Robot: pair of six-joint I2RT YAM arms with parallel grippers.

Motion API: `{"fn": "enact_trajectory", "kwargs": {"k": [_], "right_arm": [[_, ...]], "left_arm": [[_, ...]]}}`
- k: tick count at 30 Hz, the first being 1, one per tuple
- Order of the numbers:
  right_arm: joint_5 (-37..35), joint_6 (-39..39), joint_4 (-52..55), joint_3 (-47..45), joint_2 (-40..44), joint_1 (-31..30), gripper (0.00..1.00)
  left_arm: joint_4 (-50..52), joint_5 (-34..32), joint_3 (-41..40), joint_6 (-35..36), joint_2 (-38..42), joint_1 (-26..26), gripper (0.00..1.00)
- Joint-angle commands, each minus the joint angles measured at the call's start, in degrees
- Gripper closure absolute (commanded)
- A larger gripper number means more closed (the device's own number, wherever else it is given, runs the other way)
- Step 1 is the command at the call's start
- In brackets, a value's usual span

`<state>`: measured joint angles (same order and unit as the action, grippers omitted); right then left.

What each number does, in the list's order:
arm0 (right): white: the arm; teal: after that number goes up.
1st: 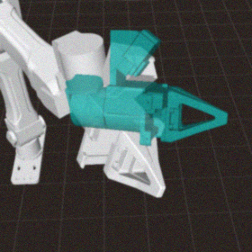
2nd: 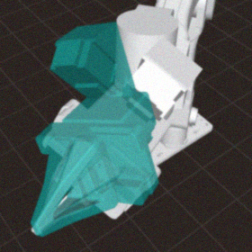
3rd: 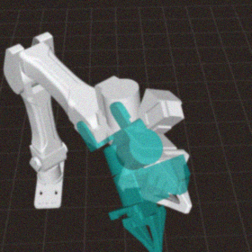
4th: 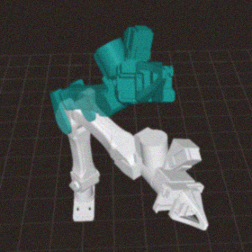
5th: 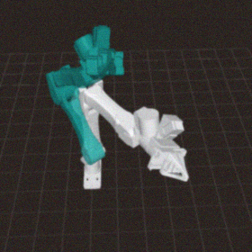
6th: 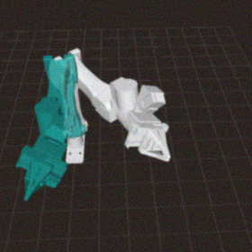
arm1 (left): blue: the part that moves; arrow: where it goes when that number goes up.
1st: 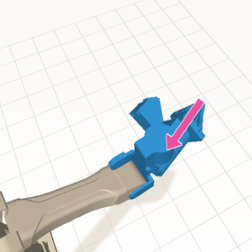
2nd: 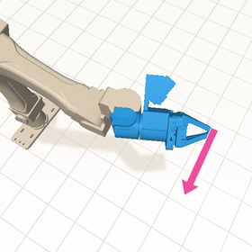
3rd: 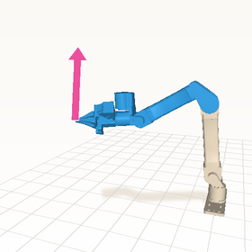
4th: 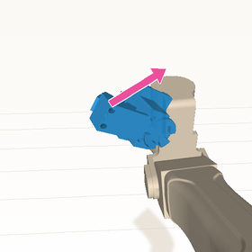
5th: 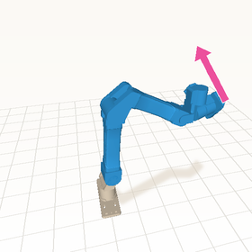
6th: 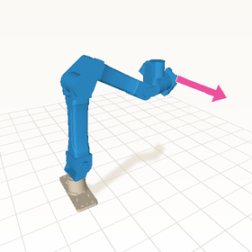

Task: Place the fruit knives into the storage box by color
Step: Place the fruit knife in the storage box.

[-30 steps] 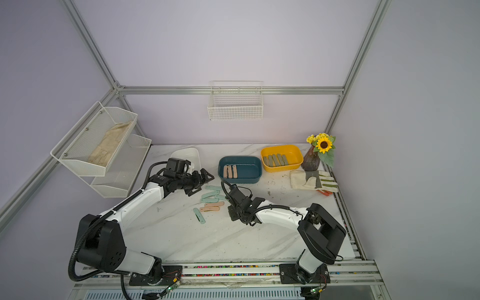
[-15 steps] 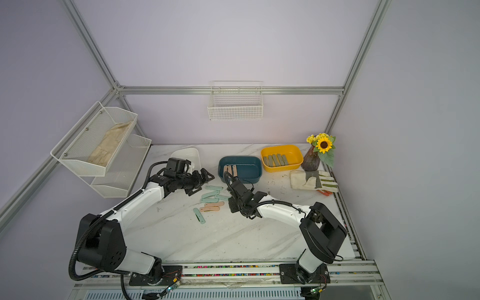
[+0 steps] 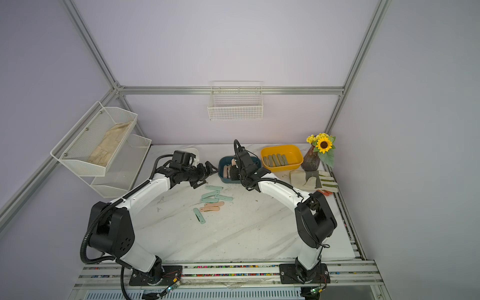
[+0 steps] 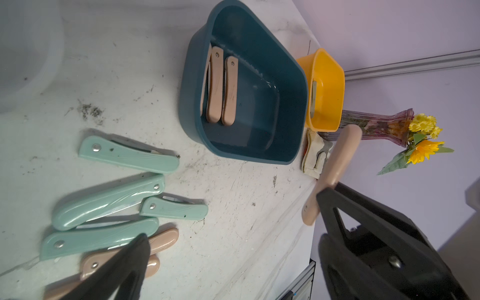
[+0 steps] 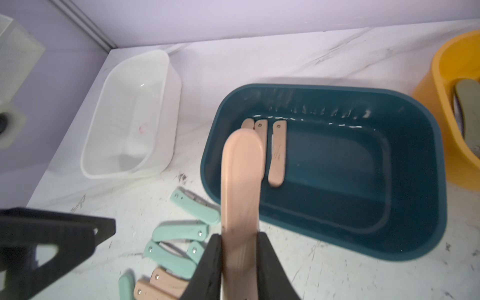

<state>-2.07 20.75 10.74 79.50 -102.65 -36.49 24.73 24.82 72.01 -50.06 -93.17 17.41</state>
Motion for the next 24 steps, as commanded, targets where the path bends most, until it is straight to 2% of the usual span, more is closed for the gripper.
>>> {"fn": "enact_trajectory", "kwargs": {"k": [1, 13, 24], "right_arm": [[1.7, 2.0, -1.9, 3.7, -4.8, 1.9, 0.76], [1.0, 3.5, -2.9, 14.4, -19.0, 5.9, 0.76], [1.3, 3.7, -2.5, 18.6, -25.3, 7.7, 0.75]], "left_arm": [[-1.6, 1.6, 7.4, -0.2, -1.6, 0.7, 0.0], [-1.4, 1.8, 10.5, -0.2, -4.6, 1.2, 0.0], [-1.1, 1.6, 11.2, -0.3, -5.1, 1.3, 0.0]]}}
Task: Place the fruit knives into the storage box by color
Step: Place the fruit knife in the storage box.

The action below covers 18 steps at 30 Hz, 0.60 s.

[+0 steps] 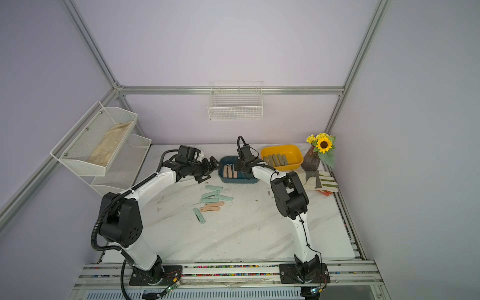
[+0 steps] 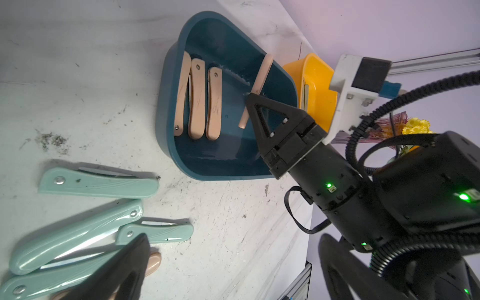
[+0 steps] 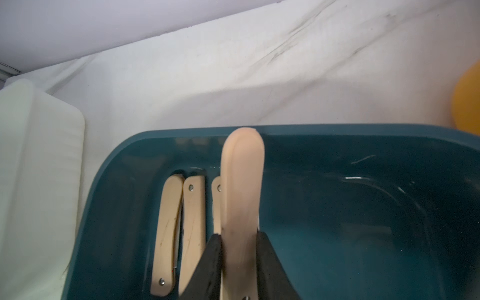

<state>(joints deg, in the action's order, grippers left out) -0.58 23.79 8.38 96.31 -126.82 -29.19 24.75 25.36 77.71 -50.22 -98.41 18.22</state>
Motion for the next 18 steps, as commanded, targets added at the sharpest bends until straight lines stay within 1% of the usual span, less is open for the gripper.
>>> {"fn": "enact_trajectory", "kwargs": {"k": [1, 18], "right_arm": [[-0.2, 0.6, -0.1, 2.1, -1.7, 0.4, 0.75], [0.6, 0.3, 0.0, 3.1, -6.0, 0.6, 0.75]], "left_arm": [[-1.1, 1.1, 5.5, -0.1, 0.2, 0.5, 0.0], [-1.1, 0.7, 5.2, -0.4, 0.2, 0.9, 0.0]]}}
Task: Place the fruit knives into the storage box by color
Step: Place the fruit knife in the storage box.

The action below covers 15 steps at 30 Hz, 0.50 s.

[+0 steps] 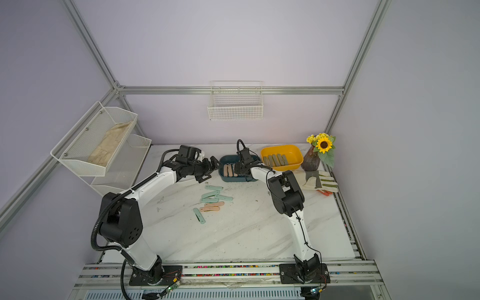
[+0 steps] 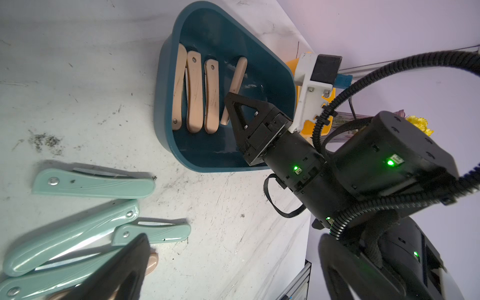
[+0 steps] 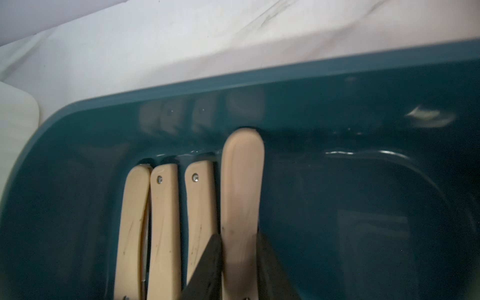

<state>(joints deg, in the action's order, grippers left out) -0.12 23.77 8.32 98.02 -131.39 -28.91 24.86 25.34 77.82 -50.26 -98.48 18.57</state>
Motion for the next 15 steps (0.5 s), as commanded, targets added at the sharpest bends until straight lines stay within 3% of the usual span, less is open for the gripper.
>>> {"fn": "enact_trajectory", "kwargs": {"k": [1, 5, 15], "right_arm": [[0.2, 0.4, 0.2, 1.5, -1.7, 0.3, 0.74], [0.6, 0.5, 0.2, 1.7, -1.9, 0.3, 0.72], [1.6, 0.5, 0.4, 1.6, 1.6, 0.5, 0.51]], "left_arm": [[-1.2, 0.7, 5.1, -0.4, 0.2, 0.5, 0.0], [-1.2, 0.7, 5.1, -0.4, 0.3, 0.6, 0.0], [-1.1, 0.6, 4.7, -0.4, 0.7, 0.7, 0.0]]}}
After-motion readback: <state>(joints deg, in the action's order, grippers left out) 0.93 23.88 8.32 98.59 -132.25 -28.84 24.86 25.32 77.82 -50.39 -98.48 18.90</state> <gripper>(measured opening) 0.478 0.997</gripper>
